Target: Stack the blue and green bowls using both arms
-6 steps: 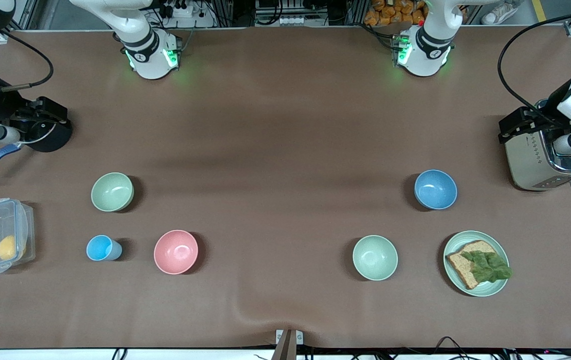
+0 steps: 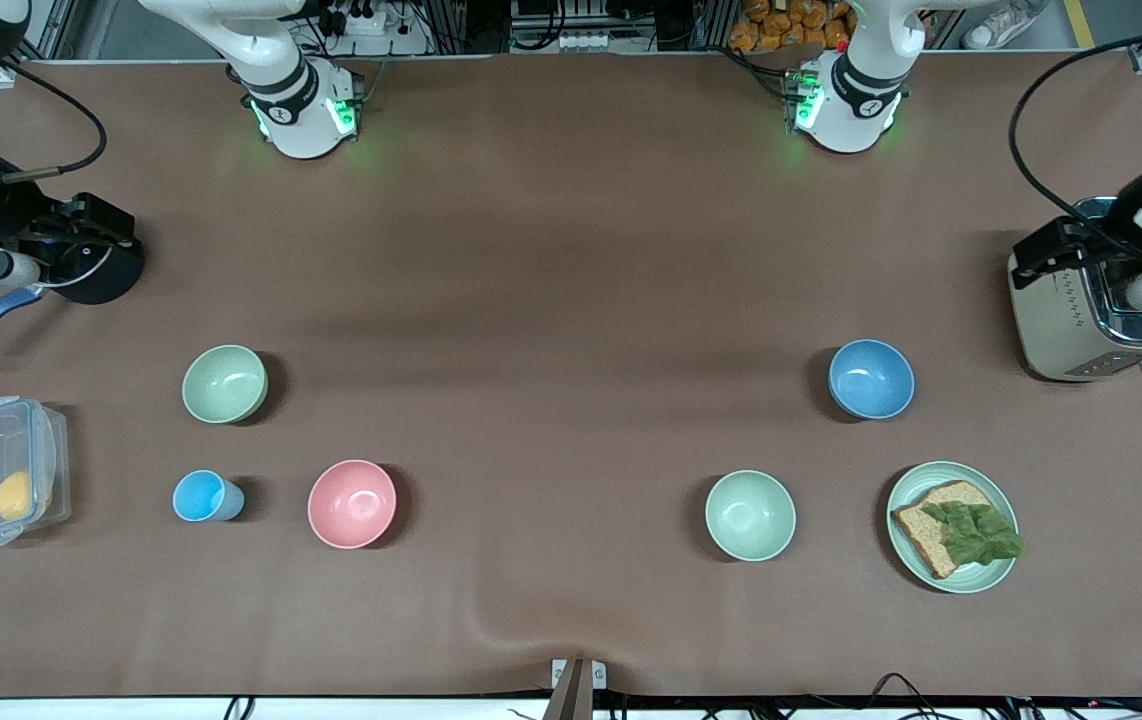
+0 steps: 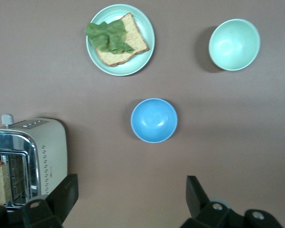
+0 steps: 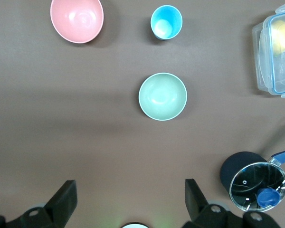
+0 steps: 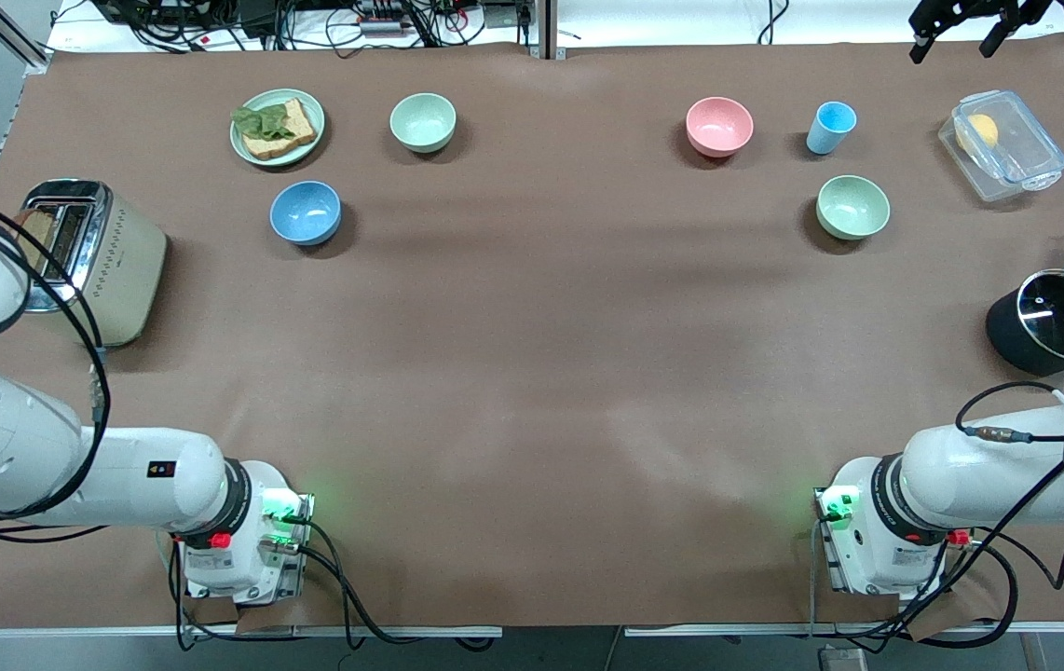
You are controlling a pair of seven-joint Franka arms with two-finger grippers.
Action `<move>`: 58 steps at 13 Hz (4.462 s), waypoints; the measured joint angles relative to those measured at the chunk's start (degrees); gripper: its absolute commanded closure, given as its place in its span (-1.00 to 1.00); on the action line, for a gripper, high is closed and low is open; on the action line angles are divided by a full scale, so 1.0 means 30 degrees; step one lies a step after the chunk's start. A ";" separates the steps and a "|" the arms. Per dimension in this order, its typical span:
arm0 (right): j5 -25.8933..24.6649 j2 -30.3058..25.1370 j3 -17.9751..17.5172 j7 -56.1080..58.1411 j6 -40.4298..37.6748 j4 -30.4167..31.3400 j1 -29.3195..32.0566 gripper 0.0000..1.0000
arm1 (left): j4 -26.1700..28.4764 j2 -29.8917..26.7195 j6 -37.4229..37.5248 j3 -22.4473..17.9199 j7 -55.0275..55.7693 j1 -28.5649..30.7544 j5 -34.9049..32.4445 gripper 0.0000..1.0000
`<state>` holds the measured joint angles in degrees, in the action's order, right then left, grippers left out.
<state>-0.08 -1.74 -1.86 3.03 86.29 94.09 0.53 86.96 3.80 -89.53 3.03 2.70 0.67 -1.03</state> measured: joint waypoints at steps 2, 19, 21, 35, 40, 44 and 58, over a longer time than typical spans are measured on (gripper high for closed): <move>0.0000 0.0007 0.0044 0.0000 0.0001 -0.0234 -0.0042 -1.00 | 0.0930 0.0825 -0.1023 -0.0119 -0.0705 0.1034 0.0068 -1.00; -0.0031 1.1472 0.0572 0.1649 0.6995 0.0038 0.2742 -1.00 | 1.2089 0.4405 -1.5096 0.0737 -0.0654 0.1896 0.0192 -0.72; -0.0030 1.2595 0.0579 0.2199 0.8147 0.0010 0.2926 -1.00 | 1.2094 0.4848 -1.5374 0.0736 -0.0640 0.1937 0.0193 -0.62; 0.0988 1.4071 0.0375 0.4298 0.6208 -0.0183 0.3699 1.00 | 1.1659 0.5883 -1.5998 0.0865 0.0298 0.2011 0.0368 1.00; 0.1778 1.4062 0.0345 0.4798 0.6302 -0.0236 0.3887 1.00 | 1.0685 0.5715 -1.6047 0.0869 0.0317 0.2017 0.0369 1.00; 0.1837 1.3655 0.0186 0.4822 0.6287 -0.0519 0.3845 1.00 | 0.8376 0.4319 -1.2785 0.1425 0.0317 0.1964 0.0369 1.00; 0.6232 1.1505 -0.1660 -0.0026 0.5756 -0.0730 -0.0411 1.00 | 0.5378 0.2151 -0.6703 0.3442 0.1760 0.1831 0.0369 1.00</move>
<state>18.61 32.78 -6.84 2.95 103.56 91.90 -0.70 103.09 10.26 -109.64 13.35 7.98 6.16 0.08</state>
